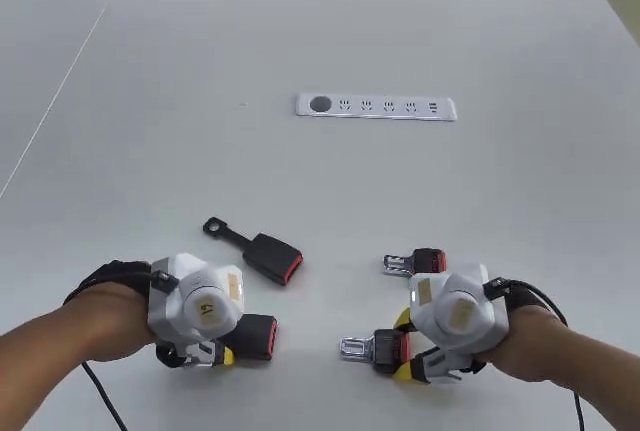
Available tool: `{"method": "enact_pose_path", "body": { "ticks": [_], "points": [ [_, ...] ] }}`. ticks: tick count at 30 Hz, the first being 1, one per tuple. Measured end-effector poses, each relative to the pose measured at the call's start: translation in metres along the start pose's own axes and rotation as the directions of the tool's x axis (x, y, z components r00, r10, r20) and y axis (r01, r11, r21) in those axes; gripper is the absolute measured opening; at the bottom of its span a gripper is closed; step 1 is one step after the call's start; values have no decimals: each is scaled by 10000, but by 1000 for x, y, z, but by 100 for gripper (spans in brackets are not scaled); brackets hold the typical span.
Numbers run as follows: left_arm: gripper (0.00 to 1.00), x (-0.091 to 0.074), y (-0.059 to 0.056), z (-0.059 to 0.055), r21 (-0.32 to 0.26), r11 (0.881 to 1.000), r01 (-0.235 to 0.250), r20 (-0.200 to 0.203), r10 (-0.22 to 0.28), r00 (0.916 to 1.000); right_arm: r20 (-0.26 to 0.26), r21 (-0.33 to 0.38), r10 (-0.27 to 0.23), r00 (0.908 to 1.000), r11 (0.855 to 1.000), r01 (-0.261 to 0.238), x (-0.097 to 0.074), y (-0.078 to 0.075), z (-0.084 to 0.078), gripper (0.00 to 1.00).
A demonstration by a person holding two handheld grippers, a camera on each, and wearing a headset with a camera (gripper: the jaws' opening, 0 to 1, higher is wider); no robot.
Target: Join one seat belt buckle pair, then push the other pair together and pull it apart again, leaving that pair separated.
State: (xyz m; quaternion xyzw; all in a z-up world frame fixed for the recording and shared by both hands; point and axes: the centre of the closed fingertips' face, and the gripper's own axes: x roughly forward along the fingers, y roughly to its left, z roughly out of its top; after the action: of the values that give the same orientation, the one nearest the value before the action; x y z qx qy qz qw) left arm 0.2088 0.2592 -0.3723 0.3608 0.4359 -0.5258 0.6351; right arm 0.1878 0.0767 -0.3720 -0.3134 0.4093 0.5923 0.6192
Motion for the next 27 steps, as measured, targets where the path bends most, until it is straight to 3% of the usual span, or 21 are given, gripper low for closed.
{"method": "enact_pose_path", "body": {
  "ticks": [14,19,27],
  "points": [
    [35,0,0,0,154,9999,48,224,-51,9997,621,20,28,9981,10000,-29,19,-1,37,33],
    [35,-1,0,0,598,9982,73,667,-113,9977,1030,287,-127,9946,9995,98,24,-3,48,33],
    [35,-1,1,-1,513,9986,-108,1314,40,9913,1543,476,-201,9878,9988,129,31,-2,62,33]
  ]
}}
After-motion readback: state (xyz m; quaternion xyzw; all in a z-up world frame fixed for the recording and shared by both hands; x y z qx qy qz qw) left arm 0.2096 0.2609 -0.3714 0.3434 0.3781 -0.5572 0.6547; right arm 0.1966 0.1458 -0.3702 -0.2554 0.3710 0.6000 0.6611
